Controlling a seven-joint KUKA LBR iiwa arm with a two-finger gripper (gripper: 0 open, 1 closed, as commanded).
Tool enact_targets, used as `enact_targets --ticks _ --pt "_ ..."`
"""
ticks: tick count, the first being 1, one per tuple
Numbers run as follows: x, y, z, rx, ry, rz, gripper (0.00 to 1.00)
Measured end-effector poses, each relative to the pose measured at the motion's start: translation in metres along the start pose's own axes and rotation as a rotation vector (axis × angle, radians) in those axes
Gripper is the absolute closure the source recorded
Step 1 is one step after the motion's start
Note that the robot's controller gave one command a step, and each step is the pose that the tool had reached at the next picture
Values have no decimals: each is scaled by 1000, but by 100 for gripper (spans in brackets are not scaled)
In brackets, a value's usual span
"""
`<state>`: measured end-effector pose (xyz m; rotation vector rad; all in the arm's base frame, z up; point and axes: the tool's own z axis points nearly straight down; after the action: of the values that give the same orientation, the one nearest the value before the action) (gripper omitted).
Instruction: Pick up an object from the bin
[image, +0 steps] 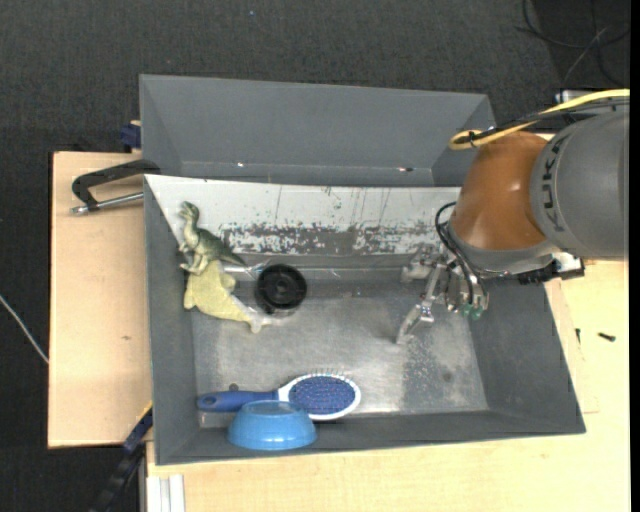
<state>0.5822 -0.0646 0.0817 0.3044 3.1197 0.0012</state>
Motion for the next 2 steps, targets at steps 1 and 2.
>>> enact_targets --ticks 1,2 --pt "21 198 -20 -6 -1 -239 0" --pt "57 279 -19 -5 5 100 0"
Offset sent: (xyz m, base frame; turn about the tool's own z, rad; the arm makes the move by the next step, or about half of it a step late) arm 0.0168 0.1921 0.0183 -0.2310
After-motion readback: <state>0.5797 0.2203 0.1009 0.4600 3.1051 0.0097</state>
